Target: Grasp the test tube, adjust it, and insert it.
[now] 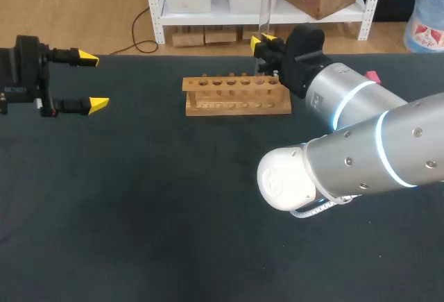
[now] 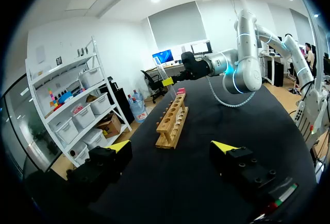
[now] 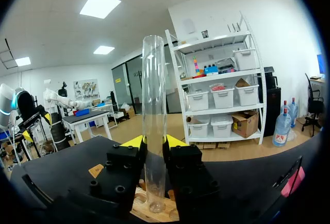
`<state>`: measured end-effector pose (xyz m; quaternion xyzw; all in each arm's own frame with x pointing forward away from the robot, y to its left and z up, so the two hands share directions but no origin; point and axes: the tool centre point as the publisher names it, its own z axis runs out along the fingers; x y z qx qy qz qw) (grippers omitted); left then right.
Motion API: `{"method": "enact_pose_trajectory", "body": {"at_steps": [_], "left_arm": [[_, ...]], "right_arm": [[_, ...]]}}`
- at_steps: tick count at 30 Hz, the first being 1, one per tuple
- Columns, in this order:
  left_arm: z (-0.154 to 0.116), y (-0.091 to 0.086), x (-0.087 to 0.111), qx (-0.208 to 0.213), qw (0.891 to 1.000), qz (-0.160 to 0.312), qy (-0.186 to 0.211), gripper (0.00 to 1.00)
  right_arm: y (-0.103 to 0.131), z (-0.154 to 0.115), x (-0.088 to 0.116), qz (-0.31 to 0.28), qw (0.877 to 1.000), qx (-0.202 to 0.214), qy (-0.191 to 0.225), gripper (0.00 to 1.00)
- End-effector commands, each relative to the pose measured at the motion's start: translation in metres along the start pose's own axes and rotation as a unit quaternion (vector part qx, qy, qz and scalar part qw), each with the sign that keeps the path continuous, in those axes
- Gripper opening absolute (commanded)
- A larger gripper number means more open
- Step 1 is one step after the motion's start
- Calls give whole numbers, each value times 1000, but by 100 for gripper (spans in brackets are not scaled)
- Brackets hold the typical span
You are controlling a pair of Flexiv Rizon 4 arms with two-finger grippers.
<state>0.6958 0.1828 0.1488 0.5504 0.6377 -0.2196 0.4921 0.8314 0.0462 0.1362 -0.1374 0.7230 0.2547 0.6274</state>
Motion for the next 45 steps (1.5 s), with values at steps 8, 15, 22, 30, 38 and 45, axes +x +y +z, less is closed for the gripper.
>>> {"method": "enact_pose_trajectory", "body": {"at_steps": [8, 15, 22, 30, 38, 45], "left_arm": [[0, -1, 2, -2, 1000, 2, -3, 100], [0, -1, 2, -2, 1000, 2, -3, 100], [0, -1, 2, -2, 1000, 2, -3, 100], [0, -1, 2, -2, 1000, 2, -3, 100], [0, -1, 2, -2, 1000, 2, -3, 100], [0, -1, 2, -2, 1000, 2, -3, 100]], "right_arm": [[-5, -7, 6, 0, 1000, 5, 7, 0], [-3, -7, 15, -4, 1000, 4, 20, 0], [-3, -9, 22, -9, 999, 5, 32, 0], [-3, -12, 34, -14, 999, 7, 44, 0], [0, -13, 47, -17, 998, 8, 52, 0], [1, -16, 55, -21, 998, 5, 60, 0]]}}
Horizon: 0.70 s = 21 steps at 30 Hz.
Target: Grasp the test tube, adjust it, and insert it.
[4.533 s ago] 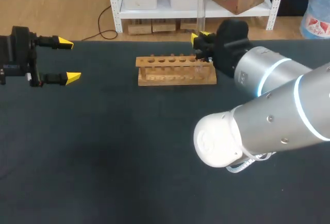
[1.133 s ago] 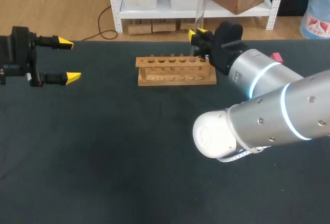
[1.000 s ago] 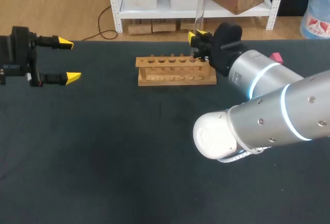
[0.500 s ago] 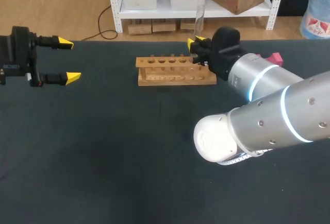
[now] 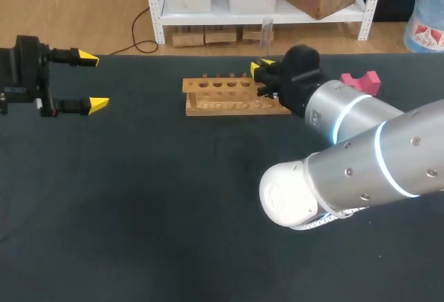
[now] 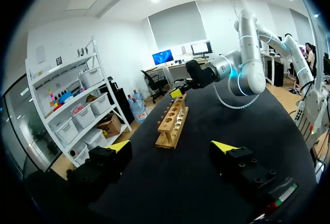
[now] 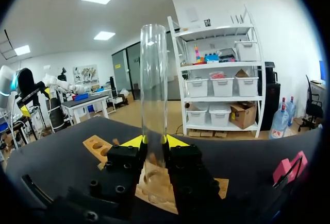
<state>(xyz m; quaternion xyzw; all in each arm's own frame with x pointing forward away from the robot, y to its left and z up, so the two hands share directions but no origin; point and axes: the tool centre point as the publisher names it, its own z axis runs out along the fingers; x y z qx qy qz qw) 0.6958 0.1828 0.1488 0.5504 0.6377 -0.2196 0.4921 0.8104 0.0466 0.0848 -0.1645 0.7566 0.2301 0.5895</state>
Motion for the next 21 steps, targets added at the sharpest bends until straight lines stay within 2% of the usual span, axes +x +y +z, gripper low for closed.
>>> {"method": "enact_pose_trajectory", "body": {"at_steps": [1, 10, 21], "left_arm": [[0, -1, 2, -2, 1000, 2, -3, 100], [0, -1, 2, -2, 1000, 2, -3, 100], [0, -1, 2, -2, 1000, 2, -3, 100]], "right_arm": [[-1, -3, 2, 0, 1000, 1, 2, 0], [-5, -1, 4, 3, 1000, 9, 2, 0], [1, 2, 11, -3, 1000, -4, 16, 0]]}}
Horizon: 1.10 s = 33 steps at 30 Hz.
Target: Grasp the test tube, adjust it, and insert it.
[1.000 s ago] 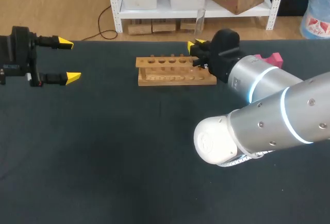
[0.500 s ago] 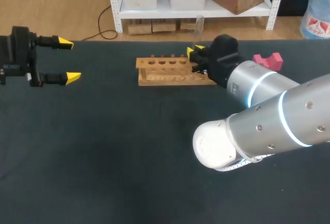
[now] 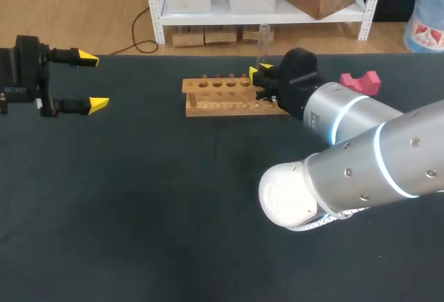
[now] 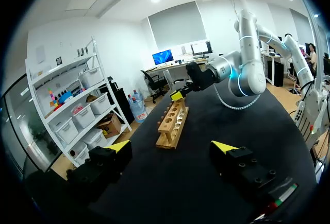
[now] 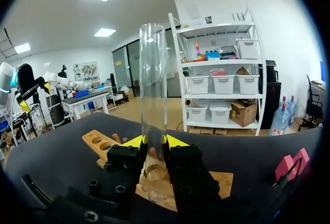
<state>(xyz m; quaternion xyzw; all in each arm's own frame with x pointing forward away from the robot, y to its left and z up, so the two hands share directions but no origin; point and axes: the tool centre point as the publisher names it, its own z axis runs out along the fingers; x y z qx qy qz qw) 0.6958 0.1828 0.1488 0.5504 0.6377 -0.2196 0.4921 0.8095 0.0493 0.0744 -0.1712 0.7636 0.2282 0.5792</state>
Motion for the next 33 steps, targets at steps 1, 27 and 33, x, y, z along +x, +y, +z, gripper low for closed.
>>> {"method": "enact_pose_trajectory", "body": {"at_steps": [1, 27, 33], "left_arm": [[0, -1, 2, -2, 1000, 2, -3, 100], [0, -1, 2, -2, 1000, 2, -3, 100], [0, -1, 2, -2, 1000, 2, -3, 100]], "right_arm": [[-1, 0, 1, 0, 1000, -1, 3, 0], [-2, -11, -7, -6, 1000, 4, 0, 100], [-2, -23, -12, -12, 1000, 0, -2, 100]]}}
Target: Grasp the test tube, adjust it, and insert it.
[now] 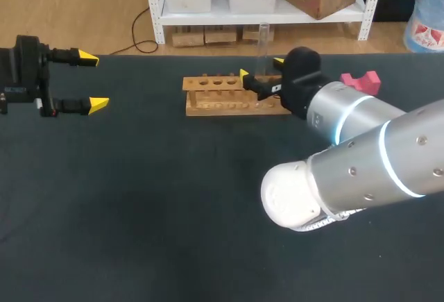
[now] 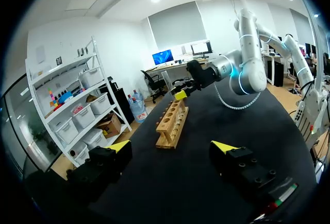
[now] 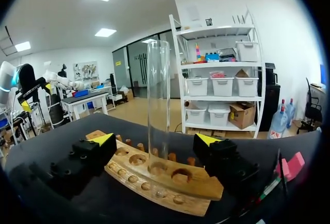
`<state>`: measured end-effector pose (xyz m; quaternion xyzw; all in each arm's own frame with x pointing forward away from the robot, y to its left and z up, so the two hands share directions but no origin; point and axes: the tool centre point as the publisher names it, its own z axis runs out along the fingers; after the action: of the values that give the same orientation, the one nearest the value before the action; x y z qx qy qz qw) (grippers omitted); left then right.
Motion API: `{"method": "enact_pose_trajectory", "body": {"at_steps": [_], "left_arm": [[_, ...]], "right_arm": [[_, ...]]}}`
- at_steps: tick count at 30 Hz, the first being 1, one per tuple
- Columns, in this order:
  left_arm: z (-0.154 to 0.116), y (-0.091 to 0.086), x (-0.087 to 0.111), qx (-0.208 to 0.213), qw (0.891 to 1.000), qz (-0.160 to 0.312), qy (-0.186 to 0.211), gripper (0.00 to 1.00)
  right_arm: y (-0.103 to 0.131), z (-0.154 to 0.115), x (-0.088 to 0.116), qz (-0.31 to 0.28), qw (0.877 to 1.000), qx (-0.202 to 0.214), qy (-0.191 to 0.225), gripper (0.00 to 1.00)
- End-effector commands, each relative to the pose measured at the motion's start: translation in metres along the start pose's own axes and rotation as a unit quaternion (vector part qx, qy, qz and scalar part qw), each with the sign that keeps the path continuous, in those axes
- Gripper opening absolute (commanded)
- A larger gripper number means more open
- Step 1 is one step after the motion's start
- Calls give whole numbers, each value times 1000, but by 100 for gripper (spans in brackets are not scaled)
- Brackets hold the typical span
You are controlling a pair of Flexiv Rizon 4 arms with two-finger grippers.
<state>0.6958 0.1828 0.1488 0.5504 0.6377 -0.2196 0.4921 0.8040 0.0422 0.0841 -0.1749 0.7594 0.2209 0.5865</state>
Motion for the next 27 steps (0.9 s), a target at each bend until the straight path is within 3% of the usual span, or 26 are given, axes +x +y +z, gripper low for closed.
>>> {"method": "enact_pose_trajectory", "body": {"at_steps": [1, 16, 23, 27], "left_arm": [[0, -1, 2, -2, 1000, 2, -3, 100], [0, -1, 2, -2, 1000, 2, -3, 100], [0, -1, 2, -2, 1000, 2, -3, 100], [0, -1, 2, -2, 1000, 2, -3, 100]], "right_arm": [[-1, -14, -5, -4, 1000, -5, 4, 100], [-8, -52, -10, -39, 999, -33, 17, 100], [-12, -66, -13, -60, 994, -83, 39, 100], [-12, -66, -13, -60, 994, -83, 39, 100]]}}
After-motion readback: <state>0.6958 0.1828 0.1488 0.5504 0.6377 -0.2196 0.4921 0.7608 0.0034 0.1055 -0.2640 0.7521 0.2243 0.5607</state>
